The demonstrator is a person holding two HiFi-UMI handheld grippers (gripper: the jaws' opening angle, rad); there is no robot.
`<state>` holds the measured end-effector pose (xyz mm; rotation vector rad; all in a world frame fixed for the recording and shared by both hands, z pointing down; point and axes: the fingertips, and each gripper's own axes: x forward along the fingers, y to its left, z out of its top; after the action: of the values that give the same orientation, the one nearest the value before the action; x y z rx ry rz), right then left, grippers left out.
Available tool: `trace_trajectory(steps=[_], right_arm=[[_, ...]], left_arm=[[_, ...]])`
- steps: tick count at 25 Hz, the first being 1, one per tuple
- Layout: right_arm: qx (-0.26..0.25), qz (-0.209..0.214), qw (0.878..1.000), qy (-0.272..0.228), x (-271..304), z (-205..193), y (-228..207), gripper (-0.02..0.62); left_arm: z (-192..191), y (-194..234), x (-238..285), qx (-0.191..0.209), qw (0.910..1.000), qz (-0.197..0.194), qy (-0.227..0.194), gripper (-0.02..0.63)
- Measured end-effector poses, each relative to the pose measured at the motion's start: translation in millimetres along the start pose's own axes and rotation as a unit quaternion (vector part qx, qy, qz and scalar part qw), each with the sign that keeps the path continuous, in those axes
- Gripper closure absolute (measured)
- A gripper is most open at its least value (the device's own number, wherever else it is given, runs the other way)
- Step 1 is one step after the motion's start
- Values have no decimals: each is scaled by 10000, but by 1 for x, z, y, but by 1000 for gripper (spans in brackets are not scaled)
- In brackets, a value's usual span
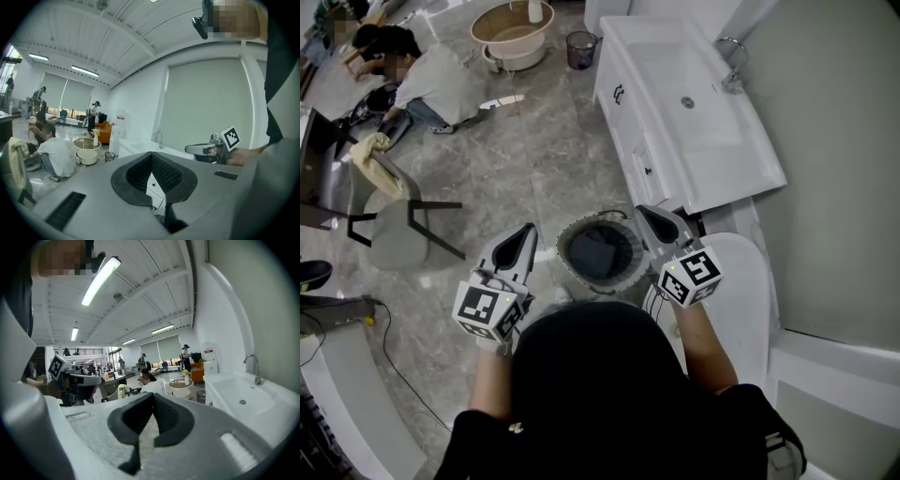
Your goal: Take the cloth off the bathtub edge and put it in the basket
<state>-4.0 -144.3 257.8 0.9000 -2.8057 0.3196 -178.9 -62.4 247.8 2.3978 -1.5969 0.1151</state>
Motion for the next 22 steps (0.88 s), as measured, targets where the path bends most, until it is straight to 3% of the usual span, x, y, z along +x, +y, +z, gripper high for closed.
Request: trace_trajectory(steps=[9,22], right_arm=[[-148,207,9996,-90,-7,6,16,598],[-93,328,9994,31,-7,-2,23,598]], left_arm=[[9,-12,-13,37,9998,38,-182,594],[6,-20,-20,67,9999,53,-131,594]])
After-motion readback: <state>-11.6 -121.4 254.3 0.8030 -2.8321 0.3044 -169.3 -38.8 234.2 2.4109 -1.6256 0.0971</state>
